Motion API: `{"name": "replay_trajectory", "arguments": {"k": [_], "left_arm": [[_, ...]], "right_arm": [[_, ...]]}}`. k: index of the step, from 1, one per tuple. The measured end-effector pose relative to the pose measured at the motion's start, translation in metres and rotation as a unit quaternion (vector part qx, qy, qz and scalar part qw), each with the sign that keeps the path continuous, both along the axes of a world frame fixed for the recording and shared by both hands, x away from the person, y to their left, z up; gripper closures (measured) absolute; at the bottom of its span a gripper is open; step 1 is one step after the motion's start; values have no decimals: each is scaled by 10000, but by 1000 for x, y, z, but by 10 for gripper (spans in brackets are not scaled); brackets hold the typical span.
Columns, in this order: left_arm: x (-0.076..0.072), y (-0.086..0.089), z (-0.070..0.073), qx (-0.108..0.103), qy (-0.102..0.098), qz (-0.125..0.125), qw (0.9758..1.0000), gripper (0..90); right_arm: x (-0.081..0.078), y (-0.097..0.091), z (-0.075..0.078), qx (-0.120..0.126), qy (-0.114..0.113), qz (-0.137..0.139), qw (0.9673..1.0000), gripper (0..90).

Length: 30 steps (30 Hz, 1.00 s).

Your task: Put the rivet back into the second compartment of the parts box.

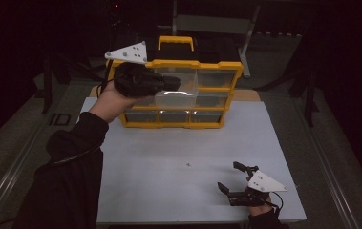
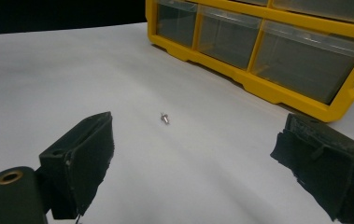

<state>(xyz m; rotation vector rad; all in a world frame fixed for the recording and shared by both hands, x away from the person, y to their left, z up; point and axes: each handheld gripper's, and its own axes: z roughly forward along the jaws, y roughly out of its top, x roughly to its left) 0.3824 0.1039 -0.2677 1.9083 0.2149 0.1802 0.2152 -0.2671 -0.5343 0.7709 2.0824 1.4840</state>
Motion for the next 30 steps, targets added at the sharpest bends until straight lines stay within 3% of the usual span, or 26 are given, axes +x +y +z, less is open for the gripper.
{"name": "replay_trajectory", "arguments": {"k": [5,7,17,20,25,30], "left_arm": [[10,-7,1,-30,6,153,9999,824],[16,-10,-1,-16,110,289,9995,824],[32,-16,-17,244,338,789,9960,823],[34,-19,-17,361,467,976,9935,822],[37,-25,-19,634,625,1040,9906,822],[42,-31,-23,943,846,1219,9844,822]], "right_arm": [[0,-1,1,32,0,-3,10000,101],[0,-1,1,32,-10,-20,10000,101],[0,-3,1,88,-16,-17,10000,101],[0,-2,1,79,-10,-23,10000,101],[0,-2,1,71,-5,-14,10000,101],[1,-2,1,74,7,5,10000,101]]}}
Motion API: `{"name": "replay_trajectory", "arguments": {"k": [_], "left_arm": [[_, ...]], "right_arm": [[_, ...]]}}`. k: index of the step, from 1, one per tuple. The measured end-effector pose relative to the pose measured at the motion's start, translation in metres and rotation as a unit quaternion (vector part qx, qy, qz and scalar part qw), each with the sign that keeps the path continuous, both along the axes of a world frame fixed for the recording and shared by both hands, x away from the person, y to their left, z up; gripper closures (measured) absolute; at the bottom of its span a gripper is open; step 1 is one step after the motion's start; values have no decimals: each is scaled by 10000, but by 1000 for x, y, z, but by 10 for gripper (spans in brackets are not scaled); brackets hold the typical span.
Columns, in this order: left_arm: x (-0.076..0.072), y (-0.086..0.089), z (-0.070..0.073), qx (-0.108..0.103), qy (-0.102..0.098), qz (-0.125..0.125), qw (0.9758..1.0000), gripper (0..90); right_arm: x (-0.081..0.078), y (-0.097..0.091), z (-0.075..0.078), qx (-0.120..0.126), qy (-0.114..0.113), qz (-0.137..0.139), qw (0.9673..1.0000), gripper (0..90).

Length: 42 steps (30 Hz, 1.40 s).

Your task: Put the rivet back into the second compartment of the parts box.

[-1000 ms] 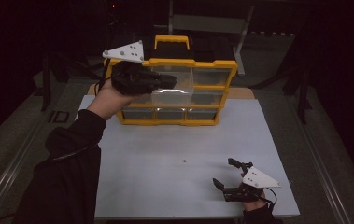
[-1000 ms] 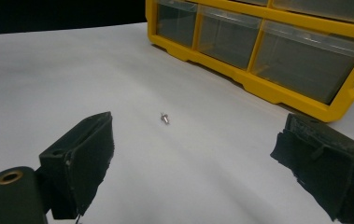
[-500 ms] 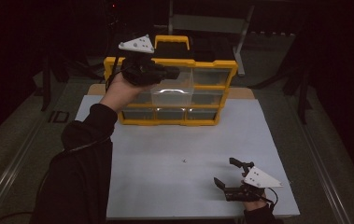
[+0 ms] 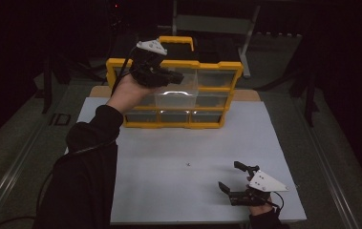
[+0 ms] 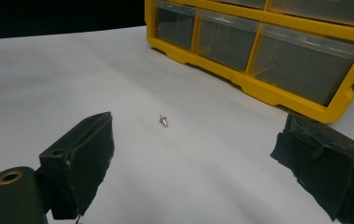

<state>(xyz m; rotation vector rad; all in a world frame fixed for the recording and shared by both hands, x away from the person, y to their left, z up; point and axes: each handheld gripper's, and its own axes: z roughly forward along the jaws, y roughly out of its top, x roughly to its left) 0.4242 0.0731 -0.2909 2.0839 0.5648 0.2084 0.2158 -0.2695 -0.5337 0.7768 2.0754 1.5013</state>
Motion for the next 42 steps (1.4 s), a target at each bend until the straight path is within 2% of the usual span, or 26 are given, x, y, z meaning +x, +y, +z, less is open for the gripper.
{"name": "replay_trajectory", "arguments": {"k": [4,7,9,11,14,17,19,24,27,28,29,30,32,39,40,42], "left_arm": [[3,-5,-2,213,130,146,9996,821],[3,-8,0,406,113,243,9988,816],[3,-8,1,412,110,235,9988,815],[3,-7,2,368,108,243,9990,807],[2,-5,3,238,126,339,9991,723],[1,-2,5,176,112,396,9990,604],[-2,1,7,3,66,337,9994,520],[-8,6,12,-186,62,345,9992,336],[-13,7,14,-194,-16,396,9990,205],[-15,8,15,-175,-25,518,9985,146],[-16,8,15,-186,-7,523,9985,75],[-18,9,16,-183,-19,501,9986,44],[-21,12,16,-240,10,480,9986,2],[-41,22,17,-354,-52,287,9989,0],[-43,24,17,-350,-68,351,9987,0],[-49,27,15,-319,-74,286,9991,0]], "right_arm": [[0,1,0,-15,28,20,10000,101],[0,0,0,0,26,26,10000,101],[0,0,-1,2,45,26,10000,101],[0,1,-1,-7,45,28,10000,101],[0,1,0,-16,40,29,10000,101],[0,1,0,-15,38,23,10000,101],[0,1,0,-19,48,22,10000,101],[0,1,-1,-27,46,24,10000,101],[0,1,-1,-30,51,25,10000,101],[0,1,-1,-27,52,20,10000,101],[0,1,0,-26,56,18,10000,101],[0,1,0,-26,52,17,10000,101],[0,0,0,-24,48,17,10000,101],[0,1,0,-20,50,12,10000,101],[0,1,0,-22,48,15,10000,101],[0,1,0,-29,37,18,10000,101]]}}
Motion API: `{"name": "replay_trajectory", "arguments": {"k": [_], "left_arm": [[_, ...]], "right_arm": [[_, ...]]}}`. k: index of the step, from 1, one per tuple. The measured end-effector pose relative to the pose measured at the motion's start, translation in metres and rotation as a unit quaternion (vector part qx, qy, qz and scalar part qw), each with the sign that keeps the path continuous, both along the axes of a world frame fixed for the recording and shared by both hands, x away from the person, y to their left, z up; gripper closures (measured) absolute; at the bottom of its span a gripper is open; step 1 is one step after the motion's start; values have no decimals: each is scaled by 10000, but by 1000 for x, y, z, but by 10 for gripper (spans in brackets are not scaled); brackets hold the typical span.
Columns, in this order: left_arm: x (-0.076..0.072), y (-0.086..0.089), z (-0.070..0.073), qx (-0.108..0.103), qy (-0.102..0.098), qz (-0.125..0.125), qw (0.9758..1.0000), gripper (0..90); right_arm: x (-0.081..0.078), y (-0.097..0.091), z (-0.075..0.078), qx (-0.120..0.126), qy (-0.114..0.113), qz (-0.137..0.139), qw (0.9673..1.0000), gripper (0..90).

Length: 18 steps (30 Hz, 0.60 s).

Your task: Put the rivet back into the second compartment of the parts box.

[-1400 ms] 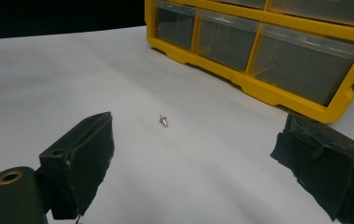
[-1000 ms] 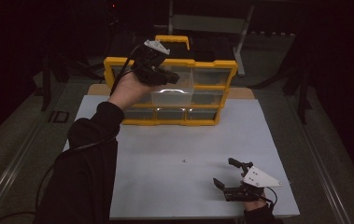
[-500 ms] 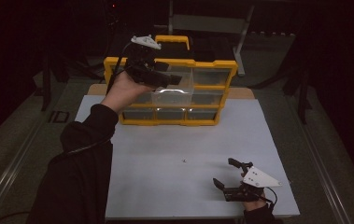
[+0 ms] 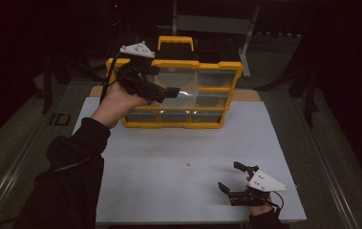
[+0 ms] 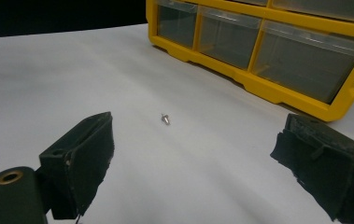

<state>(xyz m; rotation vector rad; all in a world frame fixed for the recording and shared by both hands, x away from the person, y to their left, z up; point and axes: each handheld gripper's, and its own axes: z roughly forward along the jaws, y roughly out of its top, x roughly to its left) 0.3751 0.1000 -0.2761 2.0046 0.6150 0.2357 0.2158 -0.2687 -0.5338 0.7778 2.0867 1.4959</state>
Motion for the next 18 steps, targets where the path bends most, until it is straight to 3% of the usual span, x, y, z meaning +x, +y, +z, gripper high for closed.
{"name": "replay_trajectory", "arguments": {"k": [12,18], "left_arm": [[-33,8,-19,-157,-97,-409,9990,0],[-48,6,-42,-252,-26,-682,9973,0]], "right_arm": [[0,1,0,-10,3,-12,10000,101],[0,1,0,-6,-4,-2,10000,101]]}}
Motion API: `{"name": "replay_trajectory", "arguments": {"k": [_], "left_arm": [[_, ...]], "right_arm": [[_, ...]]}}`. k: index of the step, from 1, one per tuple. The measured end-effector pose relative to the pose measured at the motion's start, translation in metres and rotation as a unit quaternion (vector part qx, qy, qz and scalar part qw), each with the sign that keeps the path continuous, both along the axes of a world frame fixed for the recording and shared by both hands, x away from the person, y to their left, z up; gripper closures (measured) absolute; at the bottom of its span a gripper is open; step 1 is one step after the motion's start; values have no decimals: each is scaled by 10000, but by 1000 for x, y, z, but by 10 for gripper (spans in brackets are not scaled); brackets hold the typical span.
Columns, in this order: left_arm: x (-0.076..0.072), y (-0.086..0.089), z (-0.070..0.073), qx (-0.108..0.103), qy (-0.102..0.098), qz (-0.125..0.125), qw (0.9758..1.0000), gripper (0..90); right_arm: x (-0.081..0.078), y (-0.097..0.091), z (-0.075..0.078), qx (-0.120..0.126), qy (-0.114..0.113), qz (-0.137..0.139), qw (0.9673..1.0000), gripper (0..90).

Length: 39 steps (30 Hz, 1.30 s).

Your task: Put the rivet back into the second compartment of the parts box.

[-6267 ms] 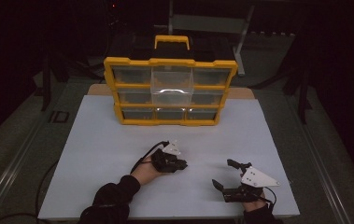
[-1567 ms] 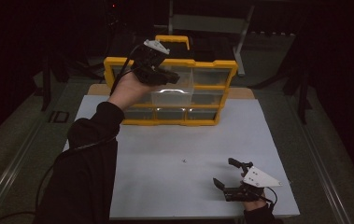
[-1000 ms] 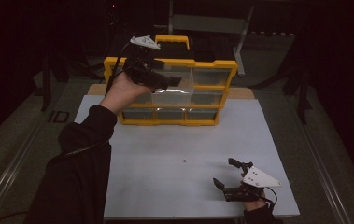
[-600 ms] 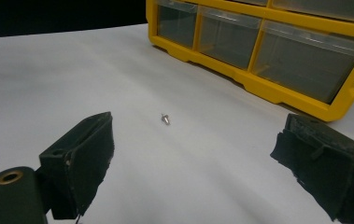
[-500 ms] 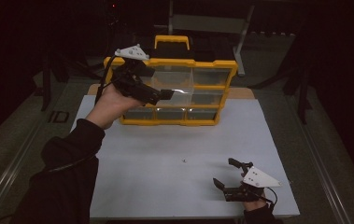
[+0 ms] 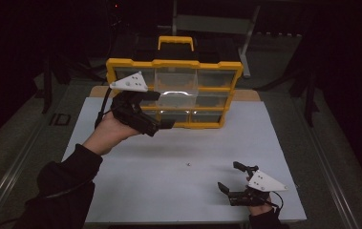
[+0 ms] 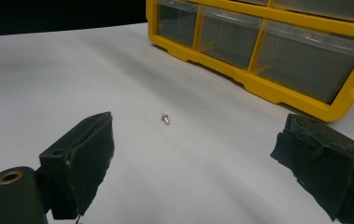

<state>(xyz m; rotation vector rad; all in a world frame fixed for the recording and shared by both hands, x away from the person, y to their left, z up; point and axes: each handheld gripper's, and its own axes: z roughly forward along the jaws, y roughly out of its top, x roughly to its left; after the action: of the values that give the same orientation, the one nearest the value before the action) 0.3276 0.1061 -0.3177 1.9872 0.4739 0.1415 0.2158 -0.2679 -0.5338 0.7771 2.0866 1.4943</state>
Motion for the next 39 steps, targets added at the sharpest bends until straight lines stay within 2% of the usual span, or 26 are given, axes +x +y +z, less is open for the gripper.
{"name": "replay_trajectory", "arguments": {"k": [9,16,17,18,21,23,28,29,33,39], "left_arm": [[-12,-9,-34,-120,18,-403,9991,0],[-15,-23,-65,-22,83,-651,9978,0],[-15,-23,-65,-22,83,-651,9978,0],[-15,-27,-75,-48,139,-751,9971,0],[-15,-34,-92,-4,221,-816,9964,0],[-14,-39,-102,61,201,-854,9961,3],[-10,-46,-128,69,276,-957,9950,55],[-10,-46,-128,69,276,-957,9950,72],[-4,-51,-151,120,373,-939,9948,140],[5,-56,-174,134,481,-937,9943,231]], "right_arm": [[0,0,0,-13,2,12,10000,101],[0,0,1,-10,-13,6,10000,101],[0,0,1,0,-11,3,10000,101],[0,0,1,-3,-17,-1,10000,101],[0,0,1,-6,-16,7,10000,101],[-1,0,1,-3,0,7,10000,101],[0,0,1,-3,-4,10,10000,101],[0,0,1,-3,-4,10,10000,101],[0,0,0,-6,2,25,10000,101],[0,0,0,-10,20,26,10000,101]]}}
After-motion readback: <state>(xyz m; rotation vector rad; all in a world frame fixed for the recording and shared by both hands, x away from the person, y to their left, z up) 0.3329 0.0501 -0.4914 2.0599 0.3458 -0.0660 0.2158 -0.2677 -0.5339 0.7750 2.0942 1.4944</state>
